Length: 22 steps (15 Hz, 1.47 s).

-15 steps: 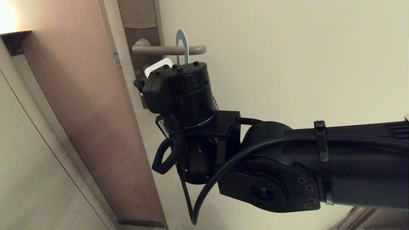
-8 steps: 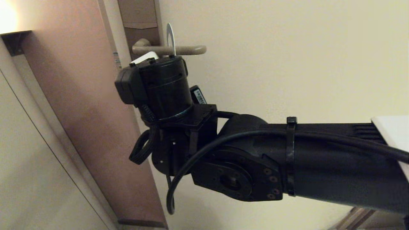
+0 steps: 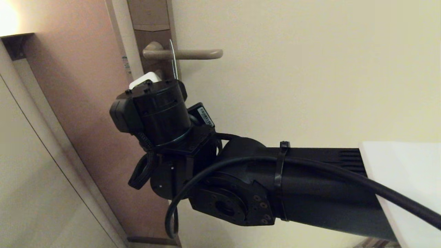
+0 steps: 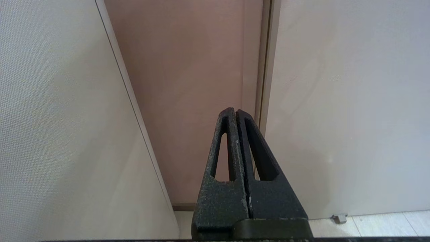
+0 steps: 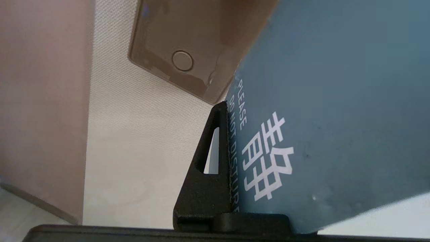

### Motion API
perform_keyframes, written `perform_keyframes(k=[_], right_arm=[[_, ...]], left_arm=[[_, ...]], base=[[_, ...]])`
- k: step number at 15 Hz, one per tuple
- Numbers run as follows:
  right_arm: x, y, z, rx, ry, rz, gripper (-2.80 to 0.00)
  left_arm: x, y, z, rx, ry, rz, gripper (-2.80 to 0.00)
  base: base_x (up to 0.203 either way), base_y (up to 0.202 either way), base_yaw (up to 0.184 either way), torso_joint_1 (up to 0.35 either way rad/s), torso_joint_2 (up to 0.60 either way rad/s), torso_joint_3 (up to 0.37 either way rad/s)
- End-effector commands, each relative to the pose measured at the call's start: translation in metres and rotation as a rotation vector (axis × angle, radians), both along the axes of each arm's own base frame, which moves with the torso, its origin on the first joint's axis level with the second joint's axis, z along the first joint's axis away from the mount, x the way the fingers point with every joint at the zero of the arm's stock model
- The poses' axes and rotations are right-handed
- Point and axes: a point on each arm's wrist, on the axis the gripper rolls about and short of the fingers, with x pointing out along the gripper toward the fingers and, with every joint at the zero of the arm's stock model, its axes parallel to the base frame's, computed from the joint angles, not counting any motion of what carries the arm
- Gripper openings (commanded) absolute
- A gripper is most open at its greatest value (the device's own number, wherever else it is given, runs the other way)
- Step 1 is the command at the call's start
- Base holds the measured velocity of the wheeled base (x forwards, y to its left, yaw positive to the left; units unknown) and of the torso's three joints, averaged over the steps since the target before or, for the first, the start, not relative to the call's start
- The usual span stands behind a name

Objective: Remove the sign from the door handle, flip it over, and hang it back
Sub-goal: Hang the sign back with the other side facing out

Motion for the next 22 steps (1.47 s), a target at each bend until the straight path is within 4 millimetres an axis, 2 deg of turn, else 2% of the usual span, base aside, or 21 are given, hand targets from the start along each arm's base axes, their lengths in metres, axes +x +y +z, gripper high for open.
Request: perform_keyframes(k=[1,8,9,15,18,22], right_arm=[[0.000,0.001,-0.003,-0.009,0.002,-0.003,-2.80],[0.002,0.002,-0.006,-0.023,0.005,0.001,-2.80],[0.002,0.002,-0.006,-0.024,0.006,0.002,0.00],[0.000,0.000,-0.002,-0.018,0.005,0.006,0.00],[-0.004,-0.008,0.012,-0.014,0.005,0.008,0.00],[-0.012,-0.030,0.040,-0.011,0.021,0.050,0.00]], left_arm=[[0.000,0.000,0.000,0.000,0.001,0.000,-2.80],[0.000,0.000,0.000,0.000,0.001,0.000,-2.80],[0.000,0.000,0.000,0.000,0.001,0.000,-2.80],[0.000,0.000,0.000,0.000,0.001,0.000,-2.80],[0.000,0.000,0.000,0.000,0.001,0.000,-2.80],[0.000,0.000,0.000,0.000,0.001,0.000,-2.80]], base=[[0.000,0.000,0.000,0.000,0.00,0.000],[0.000,0.000,0.000,0.000,0.00,0.000],[0.000,0.000,0.000,0.000,0.00,0.000],[0.000,0.000,0.000,0.000,0.00,0.000],[0.000,0.000,0.000,0.000,0.00,0.000],[0.000,0.000,0.000,0.000,0.00,0.000]])
